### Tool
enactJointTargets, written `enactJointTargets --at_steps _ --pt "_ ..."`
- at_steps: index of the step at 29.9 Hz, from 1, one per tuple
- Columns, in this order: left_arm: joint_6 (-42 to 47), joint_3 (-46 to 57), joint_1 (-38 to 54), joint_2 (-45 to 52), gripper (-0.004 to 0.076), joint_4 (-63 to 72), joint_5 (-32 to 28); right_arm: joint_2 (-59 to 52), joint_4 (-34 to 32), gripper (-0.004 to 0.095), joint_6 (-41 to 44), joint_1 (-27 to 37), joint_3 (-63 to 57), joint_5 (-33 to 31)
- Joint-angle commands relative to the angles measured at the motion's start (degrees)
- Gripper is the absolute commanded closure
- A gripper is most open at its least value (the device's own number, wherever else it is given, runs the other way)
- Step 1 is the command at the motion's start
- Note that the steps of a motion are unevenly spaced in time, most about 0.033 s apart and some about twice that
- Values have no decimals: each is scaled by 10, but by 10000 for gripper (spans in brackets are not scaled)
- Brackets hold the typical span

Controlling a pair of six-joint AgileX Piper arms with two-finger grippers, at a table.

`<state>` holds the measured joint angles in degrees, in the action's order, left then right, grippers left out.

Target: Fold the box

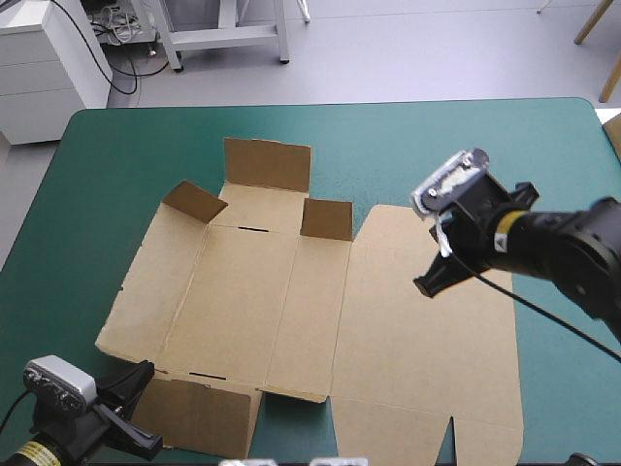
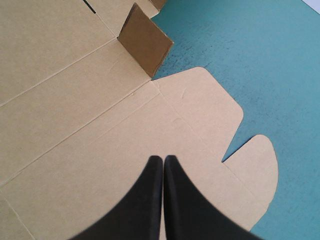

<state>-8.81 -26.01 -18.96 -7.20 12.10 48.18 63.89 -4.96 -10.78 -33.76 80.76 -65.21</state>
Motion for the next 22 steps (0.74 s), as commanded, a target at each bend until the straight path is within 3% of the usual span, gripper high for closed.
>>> enactJointTargets --at_steps 1,13,19,22 --pt "2 -14 1 -8 731 12 -43 -98 -7 924 19 2 -90 91" --pt "2 -14 1 -8 731 12 -43 -373 -7 924 116 2 -431 198" --pt "0 -14 1 -8 724 13 -43 -467 -6 924 128 2 -503 229" --pt "0 -14 1 -8 664 13 -43 -491 -5 924 138 2 -516 226"
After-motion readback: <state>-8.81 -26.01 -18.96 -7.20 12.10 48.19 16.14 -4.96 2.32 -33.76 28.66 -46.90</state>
